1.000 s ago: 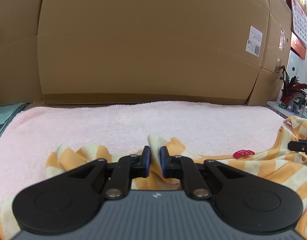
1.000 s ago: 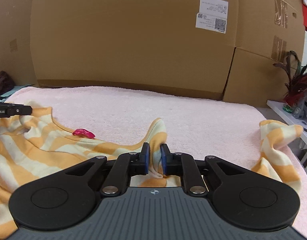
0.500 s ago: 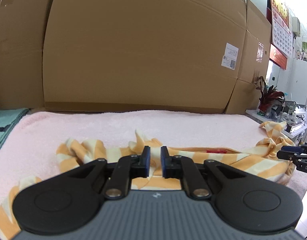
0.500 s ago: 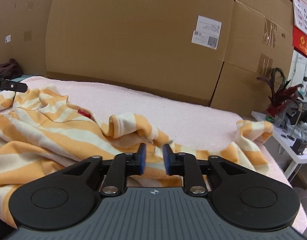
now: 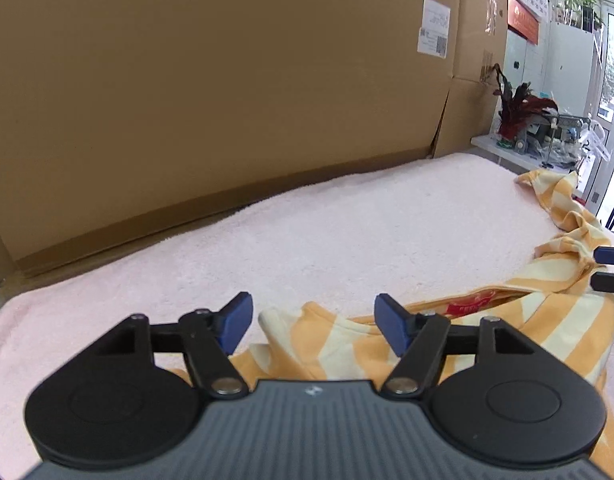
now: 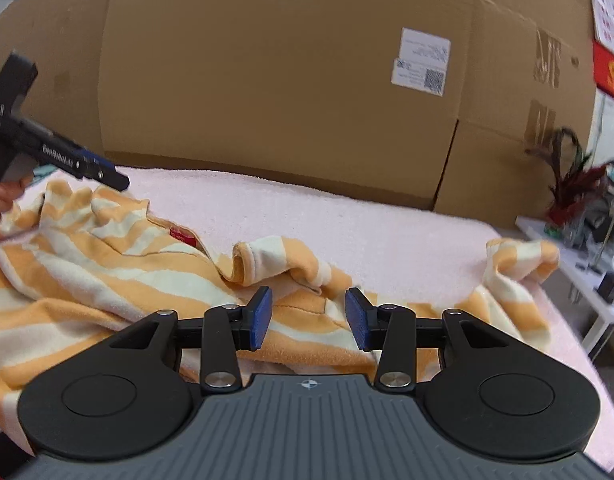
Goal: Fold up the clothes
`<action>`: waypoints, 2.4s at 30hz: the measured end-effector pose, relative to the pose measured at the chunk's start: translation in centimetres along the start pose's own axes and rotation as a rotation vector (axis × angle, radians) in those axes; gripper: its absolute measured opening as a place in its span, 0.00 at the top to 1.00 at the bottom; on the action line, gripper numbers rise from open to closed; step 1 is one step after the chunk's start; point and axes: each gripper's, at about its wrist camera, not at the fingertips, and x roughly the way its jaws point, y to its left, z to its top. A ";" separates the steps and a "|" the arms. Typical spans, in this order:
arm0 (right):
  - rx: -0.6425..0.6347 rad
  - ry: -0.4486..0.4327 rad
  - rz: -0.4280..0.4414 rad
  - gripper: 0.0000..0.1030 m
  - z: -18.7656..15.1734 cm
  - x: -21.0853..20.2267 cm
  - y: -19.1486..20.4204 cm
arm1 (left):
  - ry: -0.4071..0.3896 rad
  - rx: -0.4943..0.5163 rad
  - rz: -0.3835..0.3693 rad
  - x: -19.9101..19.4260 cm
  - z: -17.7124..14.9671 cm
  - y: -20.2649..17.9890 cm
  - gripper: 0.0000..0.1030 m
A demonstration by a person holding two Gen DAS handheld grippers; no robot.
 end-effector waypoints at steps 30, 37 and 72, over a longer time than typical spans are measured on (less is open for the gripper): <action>-0.265 0.083 0.164 0.34 4.1 6.2 -0.9 | -0.101 -0.304 -0.022 -10.4 -11.5 -3.8 0.95; 0.015 0.172 0.176 0.36 3.6 9.8 -2.5 | -0.097 -0.316 -0.022 -10.3 -11.6 -3.6 0.95; -0.085 0.080 0.131 0.77 0.9 3.6 -1.6 | -0.159 -0.422 -0.101 -8.8 -10.8 -1.9 0.94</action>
